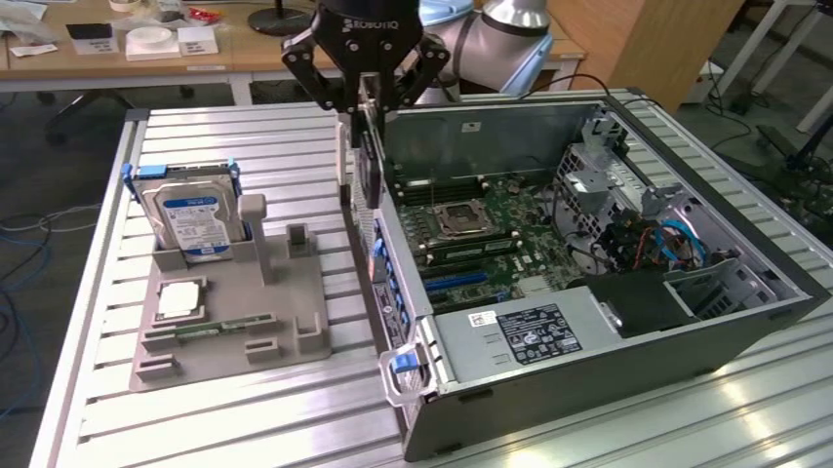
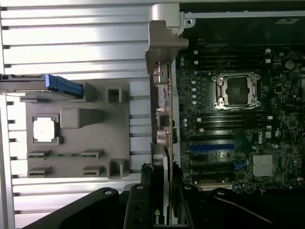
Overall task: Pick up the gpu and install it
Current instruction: 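Pick up the gpu and move the gpu toward the slot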
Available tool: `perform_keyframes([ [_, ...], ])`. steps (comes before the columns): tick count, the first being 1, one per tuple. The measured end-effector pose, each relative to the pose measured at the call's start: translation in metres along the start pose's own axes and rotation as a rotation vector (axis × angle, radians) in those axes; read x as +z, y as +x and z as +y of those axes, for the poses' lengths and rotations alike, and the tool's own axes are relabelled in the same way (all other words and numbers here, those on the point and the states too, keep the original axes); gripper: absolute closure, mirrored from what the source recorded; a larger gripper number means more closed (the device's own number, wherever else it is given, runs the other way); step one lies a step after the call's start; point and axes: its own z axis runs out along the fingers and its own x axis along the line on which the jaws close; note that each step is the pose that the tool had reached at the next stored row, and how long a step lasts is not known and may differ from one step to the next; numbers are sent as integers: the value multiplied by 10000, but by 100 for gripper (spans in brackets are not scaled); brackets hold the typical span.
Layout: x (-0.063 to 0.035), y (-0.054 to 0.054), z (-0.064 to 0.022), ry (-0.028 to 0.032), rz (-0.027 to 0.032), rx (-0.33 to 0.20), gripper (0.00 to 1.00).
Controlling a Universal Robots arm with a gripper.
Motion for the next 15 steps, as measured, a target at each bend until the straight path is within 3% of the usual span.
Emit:
perform_keyframes([
  [15,8,-477,28,-157,58,4,73],
])
